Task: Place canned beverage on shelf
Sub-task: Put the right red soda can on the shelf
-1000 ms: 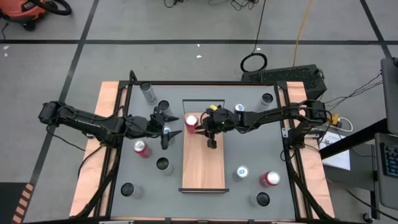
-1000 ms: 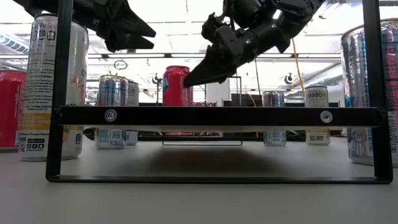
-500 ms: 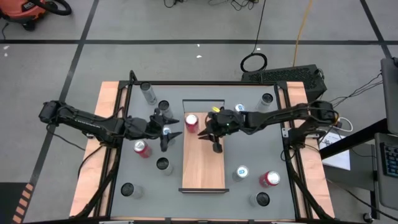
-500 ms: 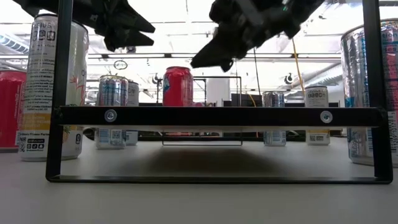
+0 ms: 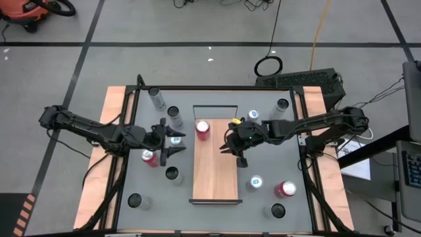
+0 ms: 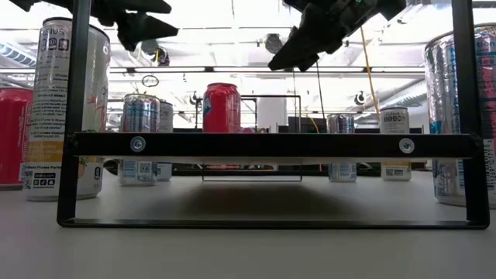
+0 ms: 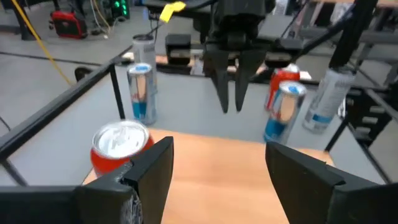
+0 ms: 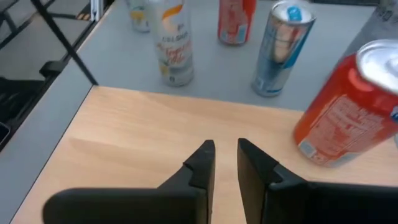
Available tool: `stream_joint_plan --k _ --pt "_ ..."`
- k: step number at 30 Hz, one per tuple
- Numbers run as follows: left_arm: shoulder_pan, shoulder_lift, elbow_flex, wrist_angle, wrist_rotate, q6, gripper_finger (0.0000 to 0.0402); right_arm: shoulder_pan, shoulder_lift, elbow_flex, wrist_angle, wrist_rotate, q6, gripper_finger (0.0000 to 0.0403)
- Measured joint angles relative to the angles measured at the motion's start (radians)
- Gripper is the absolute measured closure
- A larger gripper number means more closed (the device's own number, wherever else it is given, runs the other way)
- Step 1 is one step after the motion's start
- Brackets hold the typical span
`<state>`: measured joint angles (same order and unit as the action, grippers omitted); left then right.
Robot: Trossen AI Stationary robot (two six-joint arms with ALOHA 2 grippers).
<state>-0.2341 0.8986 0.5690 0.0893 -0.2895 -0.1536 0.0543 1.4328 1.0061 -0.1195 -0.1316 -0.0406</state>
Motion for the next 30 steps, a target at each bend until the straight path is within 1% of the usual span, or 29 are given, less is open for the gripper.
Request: stream_joint_plan --k 5,9,15,17,22,30 --pt "-0.018 -0.054 0.0 -0.078 0.0 -0.077 0.0149 0.007 0.001 0.0 0.017 0.002 -0.029 0.0369" --pt "-0.035 -0.089 0.002 -0.174 -0.001 -0.134 0.0149 0.007 0.002 0.0 0.058 0.005 -0.057 0.0369" --pt "-0.067 -0.103 0.044 -0.405 -0.001 -0.182 0.0149 0.004 0.002 0.0 0.106 0.005 -0.138 0.0369" --pt "-0.082 -0.1 0.063 -0.449 0.0 -0.182 0.0149 -0.002 0.002 0.0 0.107 0.005 -0.146 0.0369" --pt "-0.138 -0.099 0.103 -0.505 0.001 -0.182 0.0149 -0.01 0.005 0.0 0.102 0.006 -0.136 0.0369" --pt "-0.207 -0.099 0.105 -0.525 0.041 -0.191 0.0149 -0.009 0.006 0.0 0.099 0.004 -0.137 0.0369"
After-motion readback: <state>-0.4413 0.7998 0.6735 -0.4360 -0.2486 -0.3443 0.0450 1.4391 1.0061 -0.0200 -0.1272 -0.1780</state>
